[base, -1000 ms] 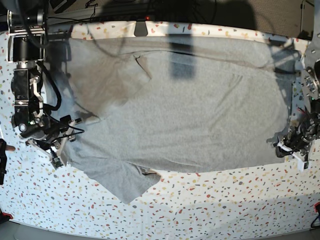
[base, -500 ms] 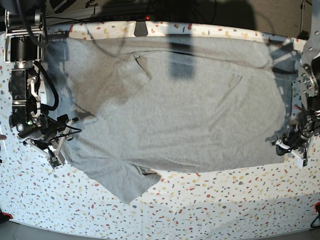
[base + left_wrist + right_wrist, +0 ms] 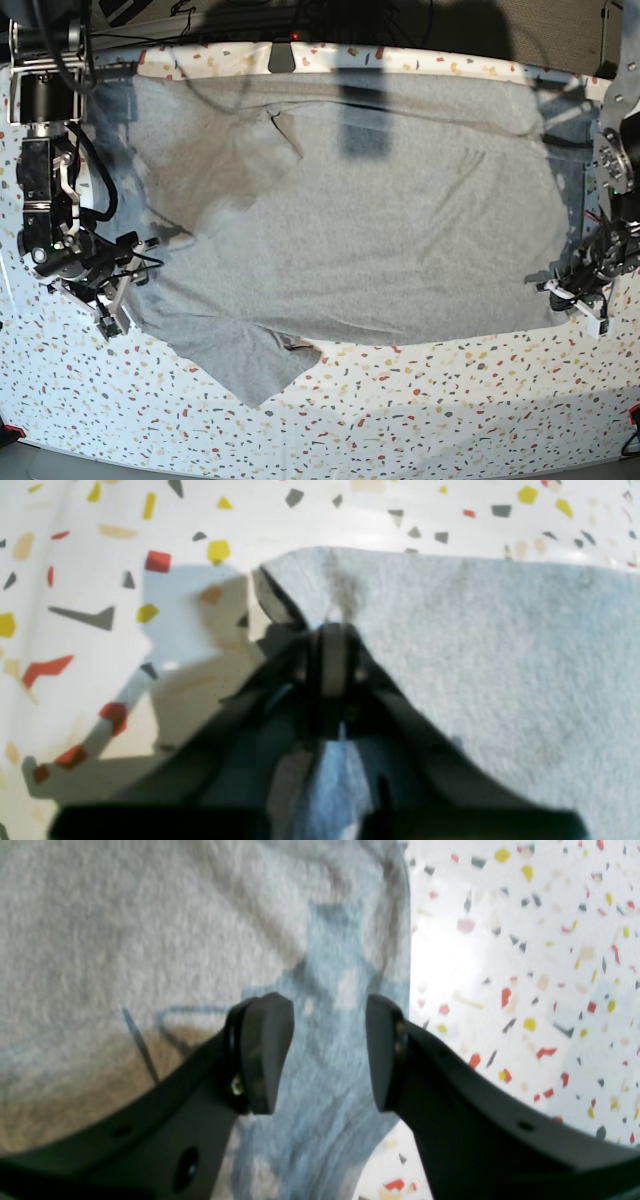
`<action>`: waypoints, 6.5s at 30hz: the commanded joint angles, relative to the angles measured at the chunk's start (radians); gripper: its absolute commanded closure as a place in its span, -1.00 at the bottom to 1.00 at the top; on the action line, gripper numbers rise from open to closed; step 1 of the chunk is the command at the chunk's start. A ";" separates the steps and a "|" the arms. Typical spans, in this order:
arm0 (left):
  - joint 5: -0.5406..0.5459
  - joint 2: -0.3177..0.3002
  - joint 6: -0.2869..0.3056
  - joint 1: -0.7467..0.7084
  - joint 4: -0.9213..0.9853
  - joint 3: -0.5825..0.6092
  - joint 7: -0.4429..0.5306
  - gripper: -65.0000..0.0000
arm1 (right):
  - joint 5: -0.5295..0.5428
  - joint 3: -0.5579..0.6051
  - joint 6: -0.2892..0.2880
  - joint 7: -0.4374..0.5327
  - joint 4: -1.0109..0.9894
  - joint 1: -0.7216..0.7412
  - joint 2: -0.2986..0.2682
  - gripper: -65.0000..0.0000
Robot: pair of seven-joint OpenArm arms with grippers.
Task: Fold the T-shirt properly
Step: 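Grasp the hem corners with both grippers, then lift the hem and fold it toward the collar with both grippers, then release the shirt and move the right gripper to the folded end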
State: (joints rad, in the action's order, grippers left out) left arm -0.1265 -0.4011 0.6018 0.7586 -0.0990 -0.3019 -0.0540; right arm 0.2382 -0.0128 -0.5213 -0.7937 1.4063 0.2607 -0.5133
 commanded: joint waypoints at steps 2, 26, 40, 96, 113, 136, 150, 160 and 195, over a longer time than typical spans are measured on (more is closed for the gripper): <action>-0.005 -0.006 0.005 0.023 -0.005 -0.002 0.016 1.00 | 0.002 -0.007 0.000 0.061 0.015 0.027 -0.018 0.14; -0.004 0.007 0.005 0.022 -0.005 -0.003 0.040 1.00 | 0.135 0.224 -0.137 0.159 -1.011 0.691 0.045 -0.13; -0.005 0.004 0.005 0.022 -0.005 -0.003 0.063 1.00 | -0.072 0.224 -0.085 0.270 -1.067 0.652 0.071 -0.03; 0.194 0.005 0.005 0.003 -0.312 -0.003 -0.203 1.00 | -0.071 0.222 -0.133 0.364 -0.946 0.617 0.059 1.00; 0.301 0.005 0.016 -0.092 -0.459 -0.003 -0.281 1.00 | 0.132 0.167 0.034 0.137 -0.090 0.187 -0.085 1.00; 0.497 -0.001 -0.143 -0.674 -1.396 -0.009 -0.499 1.00 | 0.301 -0.471 -0.138 0.129 0.208 -0.330 -0.077 1.00; 0.505 0.002 -0.169 -0.877 -1.447 -0.104 -0.470 1.00 | 0.299 -0.492 -0.138 0.203 0.208 -0.540 -0.065 1.00; 0.464 0.002 -0.169 -0.941 -1.447 -0.104 -0.424 1.00 | 0.260 -0.491 -0.138 0.194 0.208 -0.544 0.046 0.80; 0.566 -0.028 -0.236 -0.941 -1.448 -0.105 -0.378 -0.02 | 0.120 0.036 -0.039 0.002 -0.416 0.307 0.093 -0.10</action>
State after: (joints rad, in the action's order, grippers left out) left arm 0.4282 -0.4099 0.3660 -0.1936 -1.5272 -0.3992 -0.4557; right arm 0.3569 0.0277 -0.5575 -0.8082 0.9741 0.5385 -0.4091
